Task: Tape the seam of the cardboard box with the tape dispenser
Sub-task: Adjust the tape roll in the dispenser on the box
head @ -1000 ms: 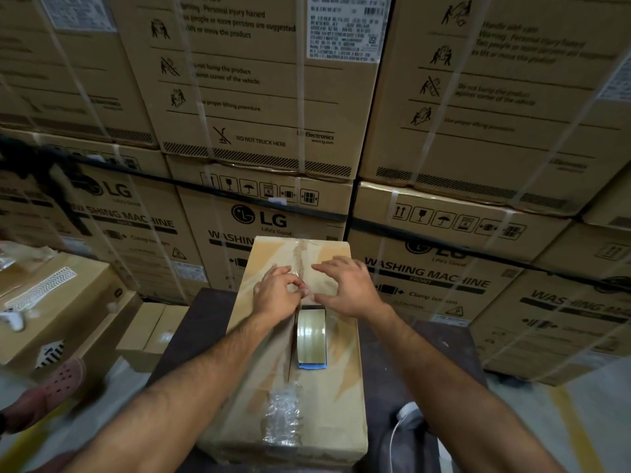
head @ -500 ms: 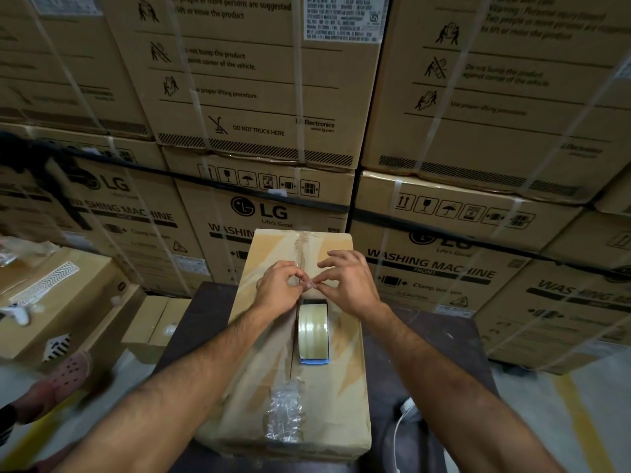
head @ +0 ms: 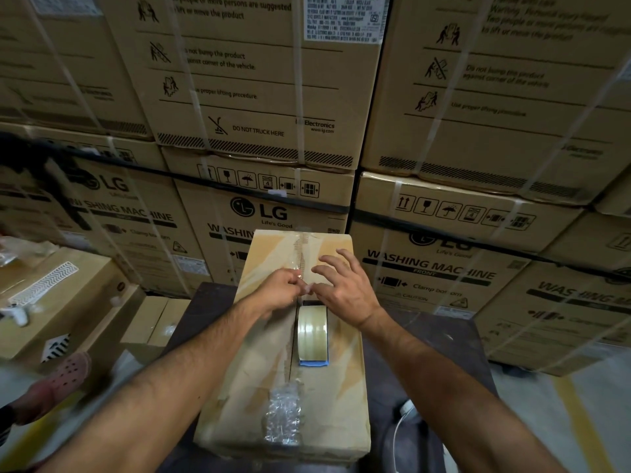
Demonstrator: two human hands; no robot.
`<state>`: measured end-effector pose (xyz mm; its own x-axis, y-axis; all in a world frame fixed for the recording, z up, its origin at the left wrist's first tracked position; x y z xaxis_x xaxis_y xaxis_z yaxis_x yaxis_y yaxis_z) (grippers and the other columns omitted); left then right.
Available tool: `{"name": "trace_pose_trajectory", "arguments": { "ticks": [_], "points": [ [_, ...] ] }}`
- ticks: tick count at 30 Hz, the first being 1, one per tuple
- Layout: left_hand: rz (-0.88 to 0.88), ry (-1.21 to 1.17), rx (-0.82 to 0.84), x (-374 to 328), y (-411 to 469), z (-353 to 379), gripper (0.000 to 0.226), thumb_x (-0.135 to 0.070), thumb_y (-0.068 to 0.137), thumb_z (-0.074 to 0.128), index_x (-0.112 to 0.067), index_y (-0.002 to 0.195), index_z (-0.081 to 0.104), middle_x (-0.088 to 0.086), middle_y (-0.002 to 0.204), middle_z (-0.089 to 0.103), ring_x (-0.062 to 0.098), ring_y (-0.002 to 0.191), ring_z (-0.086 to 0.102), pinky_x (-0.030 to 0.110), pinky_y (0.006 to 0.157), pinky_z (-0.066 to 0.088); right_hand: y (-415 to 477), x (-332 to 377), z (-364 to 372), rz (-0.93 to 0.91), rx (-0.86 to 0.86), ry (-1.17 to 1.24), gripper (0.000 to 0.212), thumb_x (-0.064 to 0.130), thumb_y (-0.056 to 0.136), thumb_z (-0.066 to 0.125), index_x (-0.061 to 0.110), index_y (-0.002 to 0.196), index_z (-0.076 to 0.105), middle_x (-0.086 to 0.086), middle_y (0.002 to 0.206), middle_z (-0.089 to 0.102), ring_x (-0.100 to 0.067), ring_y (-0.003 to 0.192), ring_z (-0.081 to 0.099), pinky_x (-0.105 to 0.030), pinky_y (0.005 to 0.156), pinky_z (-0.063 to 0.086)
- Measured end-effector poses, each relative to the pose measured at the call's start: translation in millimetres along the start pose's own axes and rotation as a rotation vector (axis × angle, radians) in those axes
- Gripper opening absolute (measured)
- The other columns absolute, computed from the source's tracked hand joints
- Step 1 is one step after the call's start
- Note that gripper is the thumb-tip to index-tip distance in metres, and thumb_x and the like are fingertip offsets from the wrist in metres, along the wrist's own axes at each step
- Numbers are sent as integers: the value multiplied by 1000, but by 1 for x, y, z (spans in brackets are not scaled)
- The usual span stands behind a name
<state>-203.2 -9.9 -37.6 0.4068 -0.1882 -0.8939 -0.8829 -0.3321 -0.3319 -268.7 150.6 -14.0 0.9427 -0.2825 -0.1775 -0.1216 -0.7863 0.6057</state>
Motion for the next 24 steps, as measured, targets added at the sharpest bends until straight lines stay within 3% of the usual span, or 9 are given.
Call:
{"name": "trace_pose_trajectory", "arguments": {
  "ticks": [2, 6, 9, 14, 18, 24],
  "points": [
    [-2, -2, 36, -1, 1, -2, 32, -3, 93, 73, -17, 64, 76, 2, 144, 54, 19, 122, 59, 39, 110, 49, -1, 1, 0, -22, 4, -28, 8, 23, 96, 74, 26, 90, 80, -6, 119, 75, -33, 126, 65, -59, 120, 38],
    [18, 77, 87, -4, 3, -3, 20, 2, 95, 68, -11, 81, 74, 4, 153, 50, 17, 125, 55, 22, 93, 47, -4, 4, 2, -46, -9, -36, 8, 22, 99, 71, 26, 96, 77, -6, 119, 74, -33, 125, 65, -59, 119, 39],
    [14, 85, 122, -4, 4, -5, 14, 1, 94, 68, -8, 86, 74, 4, 157, 46, 15, 128, 53, 22, 92, 44, -6, 3, 4, -49, -14, -23, 8, 21, 100, 71, 26, 100, 77, -6, 119, 74, -33, 125, 65, -59, 118, 40],
    [0, 72, 158, -5, 2, -7, 15, 8, 88, 68, -5, 88, 76, 5, 153, 51, 17, 129, 55, 29, 108, 44, -9, 2, 8, -68, 5, -25, 11, 18, 98, 72, 24, 106, 76, -7, 120, 72, -34, 126, 65, -60, 117, 41],
    [-3, -48, 143, -3, 3, -4, 9, -8, 91, 77, -11, 82, 76, 1, 148, 55, 17, 131, 56, 32, 114, 40, -9, 0, 9, -89, 2, -41, 10, 21, 101, 69, 23, 107, 77, -7, 120, 71, -33, 127, 64, -60, 117, 40],
    [5, -117, 109, 3, 4, -5, 9, -13, 88, 81, -10, 81, 76, -6, 138, 63, 13, 126, 60, 32, 107, 47, -9, -4, 6, -101, -23, -19, 14, 19, 103, 66, 22, 113, 75, -8, 121, 72, -33, 127, 65, -59, 116, 42]
  ]
}}
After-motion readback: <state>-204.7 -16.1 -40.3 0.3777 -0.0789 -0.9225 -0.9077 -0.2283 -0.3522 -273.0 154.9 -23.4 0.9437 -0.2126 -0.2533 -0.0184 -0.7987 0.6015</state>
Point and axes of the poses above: each hand's wrist, its own y-axis towards the middle knuckle, its own z-axis out of the palm, x = y × z, the point moved 4 cm from there along y, towards the middle knuckle
